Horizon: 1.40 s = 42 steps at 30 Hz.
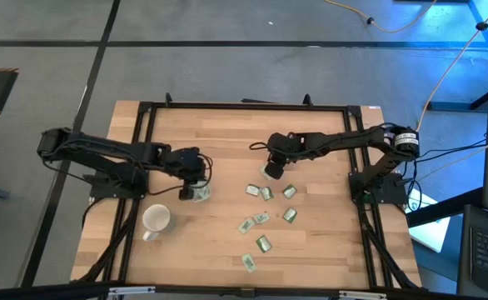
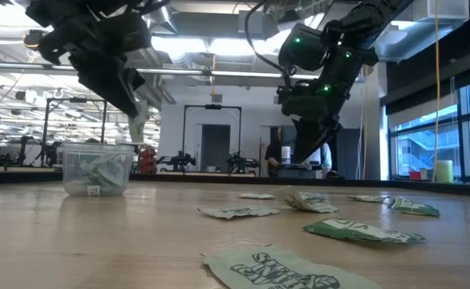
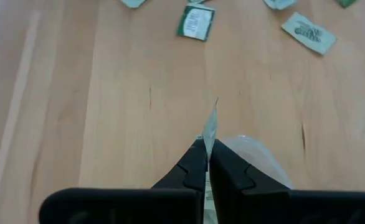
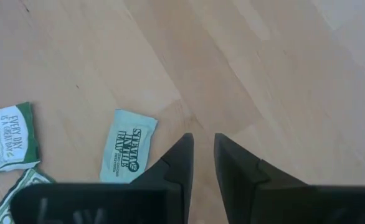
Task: Pick and place Stevia / Truvia into bins
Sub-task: Put the green stevia packet into the transparent container
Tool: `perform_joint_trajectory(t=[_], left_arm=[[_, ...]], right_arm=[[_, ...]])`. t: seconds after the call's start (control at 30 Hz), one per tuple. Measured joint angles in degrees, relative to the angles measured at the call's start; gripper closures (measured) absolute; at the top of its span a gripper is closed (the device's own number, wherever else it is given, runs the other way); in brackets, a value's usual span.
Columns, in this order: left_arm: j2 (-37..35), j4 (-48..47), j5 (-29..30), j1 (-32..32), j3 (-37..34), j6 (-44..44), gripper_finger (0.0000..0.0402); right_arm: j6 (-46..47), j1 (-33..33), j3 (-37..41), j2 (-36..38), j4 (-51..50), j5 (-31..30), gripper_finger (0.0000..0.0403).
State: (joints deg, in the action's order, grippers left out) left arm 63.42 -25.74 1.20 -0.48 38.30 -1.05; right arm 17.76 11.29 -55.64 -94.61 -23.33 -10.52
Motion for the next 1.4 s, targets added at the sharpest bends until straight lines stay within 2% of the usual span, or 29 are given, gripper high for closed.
perform_joint_trajectory(t=[0.2, 0.47, 0.73, 1.03, 1.4], left_arm=[[-0.42, -0.37, -0.23, -2.52, 0.00, 0.22, 0.0395], [-4.62, -3.24, -3.34, -3.36, 0.00, 6.21, 0.0395], [-6.43, -6.79, -11.73, -3.36, 0.00, 13.51, 0.0396], [-1.28, -8.14, -12.91, -2.21, 0.00, 16.87, 0.0396], [4.84, -7.99, -13.21, 3.49, 0.00, 15.77, 0.0396]], right_arm=[[-0.01, 0.00, 0.02, 0.00, -0.02, -0.02, 0.0335], [-0.01, 0.02, 0.02, 0.00, 0.00, -0.02, 0.0335], [-0.03, 0.00, 0.02, 0.00, 0.41, -0.02, 0.0335], [-0.03, 0.00, 0.03, 0.00, 0.44, -0.02, 0.0335], [-0.03, 0.00, 0.04, 0.00, 1.51, -0.02, 0.0335]])
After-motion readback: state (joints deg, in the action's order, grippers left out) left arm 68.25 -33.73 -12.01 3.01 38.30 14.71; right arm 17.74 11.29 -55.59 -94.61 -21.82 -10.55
